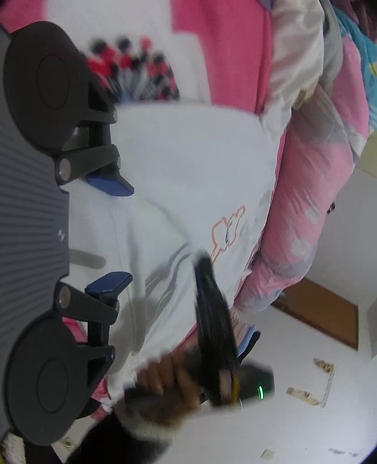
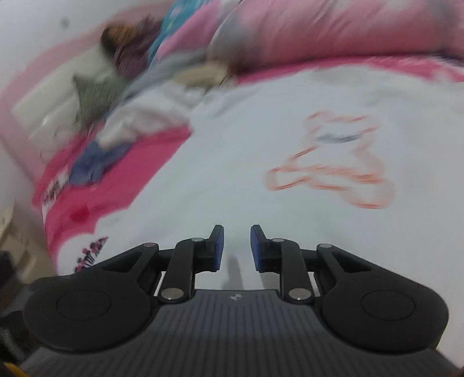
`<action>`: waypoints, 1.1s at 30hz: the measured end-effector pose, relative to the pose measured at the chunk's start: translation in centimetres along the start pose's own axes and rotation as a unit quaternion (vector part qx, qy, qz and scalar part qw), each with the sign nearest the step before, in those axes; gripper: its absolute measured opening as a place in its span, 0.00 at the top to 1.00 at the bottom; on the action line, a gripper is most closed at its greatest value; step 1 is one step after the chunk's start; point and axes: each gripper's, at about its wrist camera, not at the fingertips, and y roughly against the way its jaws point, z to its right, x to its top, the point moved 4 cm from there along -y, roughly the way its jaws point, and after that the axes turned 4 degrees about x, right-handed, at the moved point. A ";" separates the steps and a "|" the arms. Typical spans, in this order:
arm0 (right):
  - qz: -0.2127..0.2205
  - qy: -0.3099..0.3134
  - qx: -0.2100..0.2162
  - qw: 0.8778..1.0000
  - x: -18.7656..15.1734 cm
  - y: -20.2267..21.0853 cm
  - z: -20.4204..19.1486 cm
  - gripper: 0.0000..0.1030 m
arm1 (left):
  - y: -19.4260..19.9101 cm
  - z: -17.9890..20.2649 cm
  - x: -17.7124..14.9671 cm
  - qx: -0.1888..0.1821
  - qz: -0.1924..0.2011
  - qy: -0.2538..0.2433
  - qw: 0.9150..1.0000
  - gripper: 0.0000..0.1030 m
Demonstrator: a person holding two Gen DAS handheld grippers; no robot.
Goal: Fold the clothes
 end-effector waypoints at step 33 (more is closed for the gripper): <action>0.094 0.015 -0.165 0.982 -13.2 11.9 6.6 0.78 | -3.4 0.8 2.5 0.052 -0.027 0.057 0.997 0.47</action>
